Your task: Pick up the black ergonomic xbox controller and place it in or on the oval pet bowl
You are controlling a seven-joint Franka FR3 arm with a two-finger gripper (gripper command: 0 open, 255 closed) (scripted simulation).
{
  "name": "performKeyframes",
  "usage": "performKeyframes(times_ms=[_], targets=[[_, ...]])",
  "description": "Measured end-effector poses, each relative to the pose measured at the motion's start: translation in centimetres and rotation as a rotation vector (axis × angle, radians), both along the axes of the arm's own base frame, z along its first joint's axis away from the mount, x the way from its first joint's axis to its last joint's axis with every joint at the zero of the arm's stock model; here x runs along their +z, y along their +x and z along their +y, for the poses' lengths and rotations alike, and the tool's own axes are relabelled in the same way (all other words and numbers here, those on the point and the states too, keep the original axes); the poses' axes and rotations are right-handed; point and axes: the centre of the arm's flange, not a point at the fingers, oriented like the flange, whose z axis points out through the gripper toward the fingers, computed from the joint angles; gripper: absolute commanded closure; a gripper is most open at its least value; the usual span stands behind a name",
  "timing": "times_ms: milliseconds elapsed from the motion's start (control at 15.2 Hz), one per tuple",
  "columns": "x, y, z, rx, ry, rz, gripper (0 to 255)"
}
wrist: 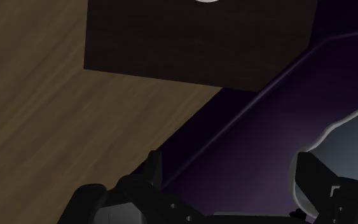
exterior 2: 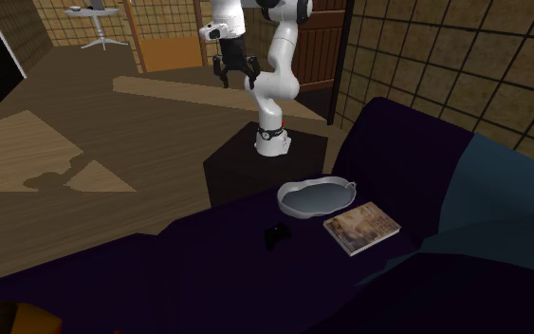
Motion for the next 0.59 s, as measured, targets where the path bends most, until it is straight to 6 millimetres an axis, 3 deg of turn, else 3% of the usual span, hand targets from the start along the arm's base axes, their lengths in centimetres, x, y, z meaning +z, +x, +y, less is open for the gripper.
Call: performKeyframes(times_ms=[264,594], targets=[[-1.8,1.5,1.3,-0.013,0.003,-0.004,0],[-6.2,4.3,4.7,-0.046,0.01,-0.016,0]])
